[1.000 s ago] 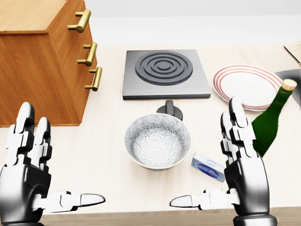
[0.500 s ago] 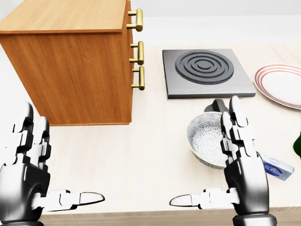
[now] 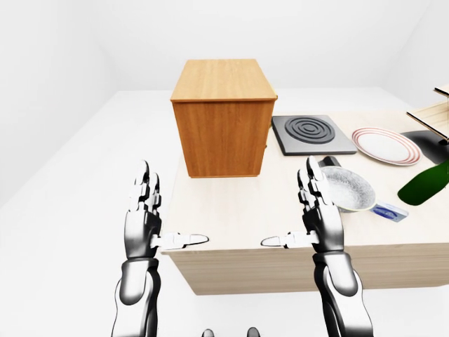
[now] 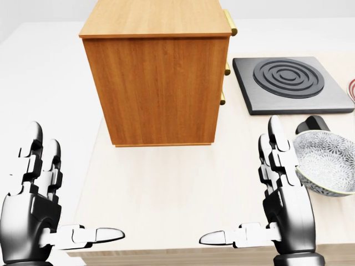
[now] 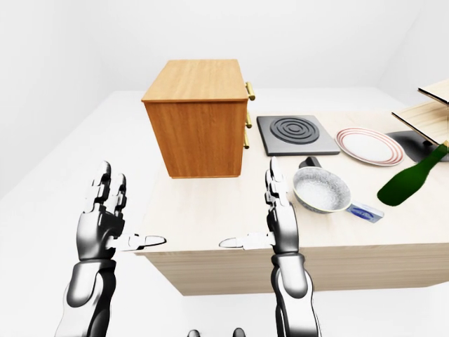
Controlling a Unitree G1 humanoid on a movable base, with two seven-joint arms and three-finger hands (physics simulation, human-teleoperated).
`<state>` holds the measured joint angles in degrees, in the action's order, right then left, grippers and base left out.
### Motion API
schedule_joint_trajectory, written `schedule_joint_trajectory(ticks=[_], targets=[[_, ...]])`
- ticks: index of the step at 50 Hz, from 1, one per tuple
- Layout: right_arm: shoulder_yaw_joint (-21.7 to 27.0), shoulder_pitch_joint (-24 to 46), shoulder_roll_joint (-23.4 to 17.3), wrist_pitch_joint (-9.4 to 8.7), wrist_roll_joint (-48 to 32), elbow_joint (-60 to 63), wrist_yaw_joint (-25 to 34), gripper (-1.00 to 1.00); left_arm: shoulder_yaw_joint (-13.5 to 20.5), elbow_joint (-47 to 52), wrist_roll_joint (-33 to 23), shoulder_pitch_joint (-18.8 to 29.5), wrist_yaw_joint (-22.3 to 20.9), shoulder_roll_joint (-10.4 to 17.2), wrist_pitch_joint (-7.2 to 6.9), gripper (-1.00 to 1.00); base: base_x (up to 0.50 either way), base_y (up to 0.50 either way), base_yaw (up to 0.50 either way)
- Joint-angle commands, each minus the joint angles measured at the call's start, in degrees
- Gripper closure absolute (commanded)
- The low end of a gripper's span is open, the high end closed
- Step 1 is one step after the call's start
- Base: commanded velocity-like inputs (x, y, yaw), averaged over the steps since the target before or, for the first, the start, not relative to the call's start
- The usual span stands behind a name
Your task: Put the bowl on the top of the cabinet.
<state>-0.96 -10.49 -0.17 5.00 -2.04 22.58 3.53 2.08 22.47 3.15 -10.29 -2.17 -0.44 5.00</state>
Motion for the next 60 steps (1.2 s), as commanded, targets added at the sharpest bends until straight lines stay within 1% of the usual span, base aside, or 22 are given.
schedule_joint_trajectory(ticks=[1,4,8,16,17,20,25,27,29,32,34,40,41,44,50,51,54,55,56,58,59,60], targets=[[0.0,-0.2,0.0,0.00,0.2,-0.2,0.2,-1.00,-0.2,0.1,-0.1,-0.2,0.0,0.0,0.00,-1.00,0.00,0.50,0.00],[0.0,0.0,0.0,0.00,0.2,-0.5,0.2,-1.00,-0.2,0.3,0.2,-0.3,0.0,0.0,0.00,-1.00,0.00,0.50,0.00],[0.0,-0.4,0.0,0.00,0.3,-4.0,0.3,-1.00,-0.3,0.2,0.2,-0.2,-0.1,0.0,0.00,-1.00,0.00,0.22,0.00],[0.1,0.3,0.0,0.00,0.5,-1.0,0.1,-1.00,-0.2,-0.1,0.1,0.0,-0.1,0.0,0.00,-1.00,0.00,0.01,0.00],[0.2,0.2,0.1,0.00,0.6,-3.5,0.1,-1.00,-0.2,-0.5,0.1,0.1,-0.1,0.0,0.00,-1.00,0.00,0.00,0.00],[0.3,0.6,0.0,0.00,0.7,-1.2,0.0,-1.00,-0.2,-0.6,0.0,0.3,-0.1,0.1,0.00,-1.00,0.00,0.00,0.00],[0.5,0.7,0.1,0.00,0.9,-4.0,-0.1,-1.00,0.1,-0.5,0.0,0.6,0.2,0.1,0.00,-1.00,0.00,0.00,0.00],[0.4,0.9,0.1,0.00,0.9,-1.7,-0.2,-1.00,0.1,-0.8,0.0,0.6,0.2,0.1,0.00,-1.00,0.00,0.00,0.00],[0.5,1.0,0.1,0.00,0.9,-1.7,-0.2,-1.00,0.2,-0.6,0.1,0.7,0.2,0.1,0.00,-1.00,0.16,-0.03,0.00],[0.6,0.8,0.1,0.00,1.0,-5.2,-0.2,-1.00,0.2,-0.6,0.0,0.7,0.3,0.0,0.00,-1.00,0.23,-0.09,0.00],[0.6,1.2,0.0,0.00,1.0,-1.8,-0.3,-1.00,0.3,-1.0,0.0,0.9,0.3,0.1,0.00,-1.00,0.27,-0.10,0.00],[0.6,1.2,0.0,0.00,1.0,-1.6,-0.2,-1.00,0.3,-0.7,0.0,0.9,0.4,0.1,0.00,-1.00,0.28,-0.10,0.00],[0.6,1.1,0.1,0.00,1.0,-3.2,-0.2,-1.00,0.2,-0.5,0.0,0.8,0.3,0.1,0.00,-1.00,0.28,-0.11,0.00],[0.5,1.1,0.1,0.00,1.0,-1.5,-0.2,-1.00,0.2,-0.7,0.1,0.9,0.3,0.1,0.00,-1.00,0.28,-0.10,0.00],[0.5,0.7,0.1,0.00,0.9,-5.5,0.0,-1.00,0.1,-0.6,0.0,0.7,0.2,0.1,0.00,-1.00,0.28,-0.10,0.00],[0.5,0.9,0.0,0.00,1.0,-2.6,-0.1,-1.00,0.1,-0.8,0.0,0.7,0.2,0.1,0.00,-1.00,0.28,-0.10,0.00],[0.5,0.7,0.1,0.00,1.0,-5.1,0.0,-1.00,0.1,-0.8,0.0,0.7,0.2,0.1,0.00,-1.00,0.28,-0.10,0.00],[0.4,0.9,0.0,0.00,1.0,-2.4,0.0,-1.00,0.0,-0.8,0.0,0.7,0.2,0.1,0.00,-1.00,0.27,-0.10,0.00],[0.5,0.7,0.1,0.00,1.0,-4.8,0.0,-1.00,0.0,-0.8,0.0,0.6,0.2,0.1,0.00,-1.00,0.27,-0.10,0.00],[0.5,0.9,0.0,0.00,1.0,-2.8,0.0,-1.00,0.0,-0.9,0.0,0.7,0.2,0.1,0.00,-1.00,0.28,-0.08,0.00],[0.5,0.7,0.1,0.00,1.0,-4.7,0.1,-1.00,0.0,-0.9,0.0,0.7,0.2,0.1,0.00,-1.00,0.28,-0.07,0.00],[0.5,0.9,0.0,0.00,1.0,-2.8,0.0,-1.00,0.0,-0.8,0.0,0.7,0.1,0.1,0.00,-1.00,0.28,-0.07,0.00]])
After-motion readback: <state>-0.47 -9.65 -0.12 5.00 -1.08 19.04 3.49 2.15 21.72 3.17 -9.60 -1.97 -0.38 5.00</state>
